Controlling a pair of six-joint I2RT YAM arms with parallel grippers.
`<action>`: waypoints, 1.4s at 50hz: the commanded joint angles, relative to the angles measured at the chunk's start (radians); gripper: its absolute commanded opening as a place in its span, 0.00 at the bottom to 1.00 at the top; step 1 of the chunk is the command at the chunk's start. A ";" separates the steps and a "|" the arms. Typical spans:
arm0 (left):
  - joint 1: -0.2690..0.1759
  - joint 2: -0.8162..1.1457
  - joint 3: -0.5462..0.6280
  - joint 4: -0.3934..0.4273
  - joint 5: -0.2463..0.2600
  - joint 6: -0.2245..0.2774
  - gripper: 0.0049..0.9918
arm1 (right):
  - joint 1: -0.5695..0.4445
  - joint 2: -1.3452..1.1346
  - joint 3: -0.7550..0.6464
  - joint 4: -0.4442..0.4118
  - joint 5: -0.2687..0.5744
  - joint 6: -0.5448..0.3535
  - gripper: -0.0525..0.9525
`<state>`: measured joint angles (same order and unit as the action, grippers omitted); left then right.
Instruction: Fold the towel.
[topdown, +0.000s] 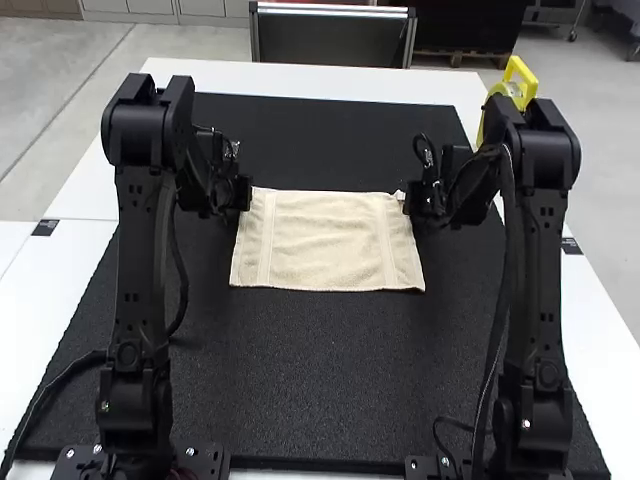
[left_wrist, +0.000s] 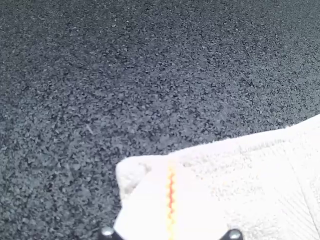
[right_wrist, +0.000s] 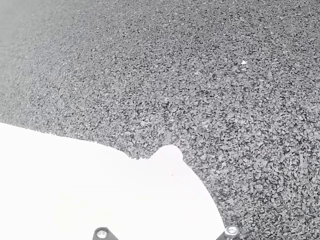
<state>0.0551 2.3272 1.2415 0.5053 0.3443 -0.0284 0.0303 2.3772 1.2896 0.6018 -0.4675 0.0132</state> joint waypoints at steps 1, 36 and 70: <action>0.022 0.018 0.003 -0.016 -0.042 -0.010 0.02 | -0.009 0.028 -0.016 0.003 -0.028 0.010 0.03; 0.023 -0.028 -0.022 0.027 -0.030 -0.002 0.02 | -0.010 0.019 -0.024 0.038 -0.060 0.059 0.03; 0.025 -0.150 -0.054 -0.019 -0.013 0.004 0.02 | -0.024 -0.079 -0.042 0.038 -0.092 0.088 0.03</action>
<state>0.0616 2.2105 1.2121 0.4831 0.3374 -0.0311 0.0212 2.3650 1.2533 0.6331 -0.5358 0.0933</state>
